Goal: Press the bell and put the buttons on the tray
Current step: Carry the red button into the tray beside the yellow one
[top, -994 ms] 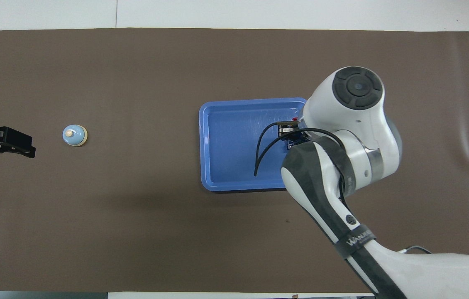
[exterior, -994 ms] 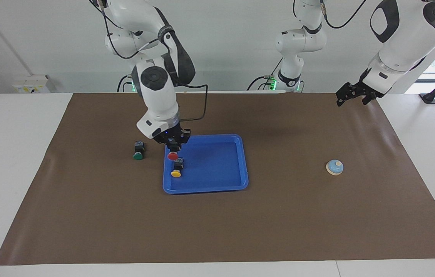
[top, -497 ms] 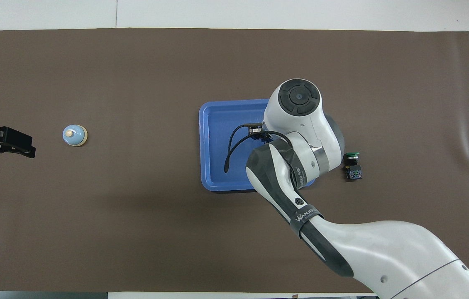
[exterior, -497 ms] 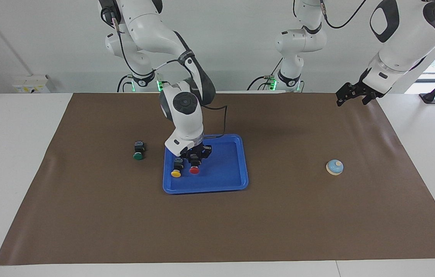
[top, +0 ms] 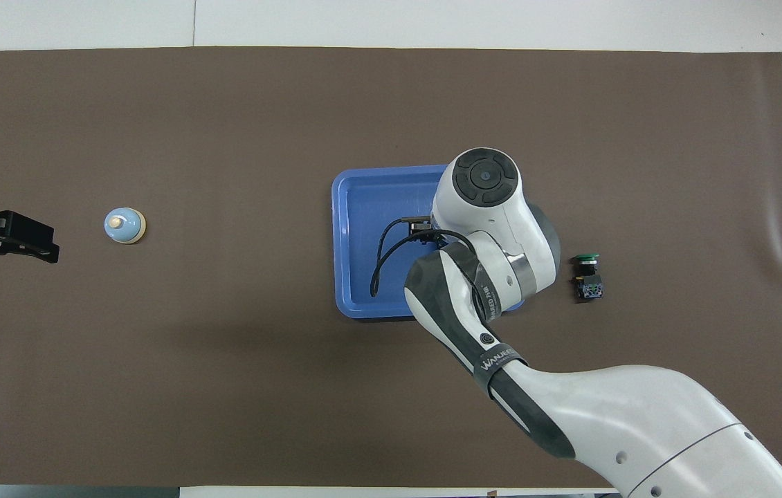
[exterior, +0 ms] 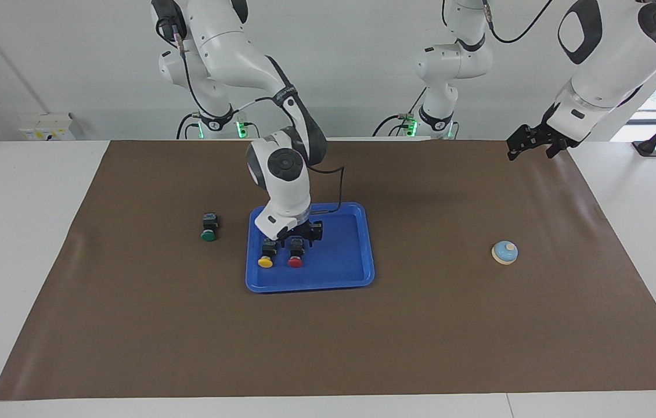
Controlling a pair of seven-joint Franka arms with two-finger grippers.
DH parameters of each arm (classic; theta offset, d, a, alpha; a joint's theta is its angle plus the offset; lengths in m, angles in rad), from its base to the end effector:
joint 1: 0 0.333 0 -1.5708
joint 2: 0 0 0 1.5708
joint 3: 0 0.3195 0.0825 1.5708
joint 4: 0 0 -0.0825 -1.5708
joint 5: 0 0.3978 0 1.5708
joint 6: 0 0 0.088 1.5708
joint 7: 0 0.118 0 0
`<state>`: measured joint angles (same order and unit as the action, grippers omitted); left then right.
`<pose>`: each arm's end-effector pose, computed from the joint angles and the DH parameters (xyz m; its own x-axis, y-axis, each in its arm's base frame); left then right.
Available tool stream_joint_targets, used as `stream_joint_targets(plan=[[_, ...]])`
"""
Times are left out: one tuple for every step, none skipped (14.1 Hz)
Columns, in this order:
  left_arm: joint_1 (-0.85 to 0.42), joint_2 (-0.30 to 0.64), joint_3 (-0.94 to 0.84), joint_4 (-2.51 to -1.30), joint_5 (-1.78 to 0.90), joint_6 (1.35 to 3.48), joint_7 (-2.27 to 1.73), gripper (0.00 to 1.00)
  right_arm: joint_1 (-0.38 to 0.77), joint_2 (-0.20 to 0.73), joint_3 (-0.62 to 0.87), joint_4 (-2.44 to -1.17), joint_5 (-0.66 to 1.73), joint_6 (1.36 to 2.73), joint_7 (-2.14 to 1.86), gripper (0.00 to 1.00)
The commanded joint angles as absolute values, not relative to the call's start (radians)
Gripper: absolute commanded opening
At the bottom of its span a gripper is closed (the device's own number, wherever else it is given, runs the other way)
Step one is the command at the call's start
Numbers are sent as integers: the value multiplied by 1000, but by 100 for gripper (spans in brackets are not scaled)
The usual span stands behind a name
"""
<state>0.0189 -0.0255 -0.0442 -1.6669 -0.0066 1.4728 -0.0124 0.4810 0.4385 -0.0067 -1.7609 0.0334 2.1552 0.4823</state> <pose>0.5437 -0.0149 0.5776 0.9857 -0.0130 -0.1679 -0.0126 -0.9999 0.0034 0.5892 0.3047 0.2983 0.9984 -0.0264 -0.0505 -0.0265 -0.9996 -0.0008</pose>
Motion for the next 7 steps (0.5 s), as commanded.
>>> stream_joint_targets(plan=[[18, -37, -43, -1661, 2, 1456, -15, 100, 459, 353, -18, -1741, 43, 2039, 488, 100], [18, -37, -41, -1661, 2, 1456, -15, 100, 439, 318, -20, -1743, 40, 2008, 477, 100], [18, -37, -41, -1661, 2, 1456, -15, 100, 405, 281, -20, -1746, 35, 1964, 454, 100], [18, -37, -41, -1661, 2, 1456, -15, 100, 375, 252, -20, -1749, 31, 1921, 421, 100], [18, -37, -41, -1661, 2, 1456, -15, 100, 336, 215, -21, -1765, 25, 1881, 372, 100], [18, -37, -43, -1661, 2, 1456, -15, 100, 287, 189, -21, -1799, 12, 1862, 330, 100], [18, -37, -41, -1661, 2, 1456, -15, 100, 232, 158, -21, -1857, -1, 1877, 281, 100]])
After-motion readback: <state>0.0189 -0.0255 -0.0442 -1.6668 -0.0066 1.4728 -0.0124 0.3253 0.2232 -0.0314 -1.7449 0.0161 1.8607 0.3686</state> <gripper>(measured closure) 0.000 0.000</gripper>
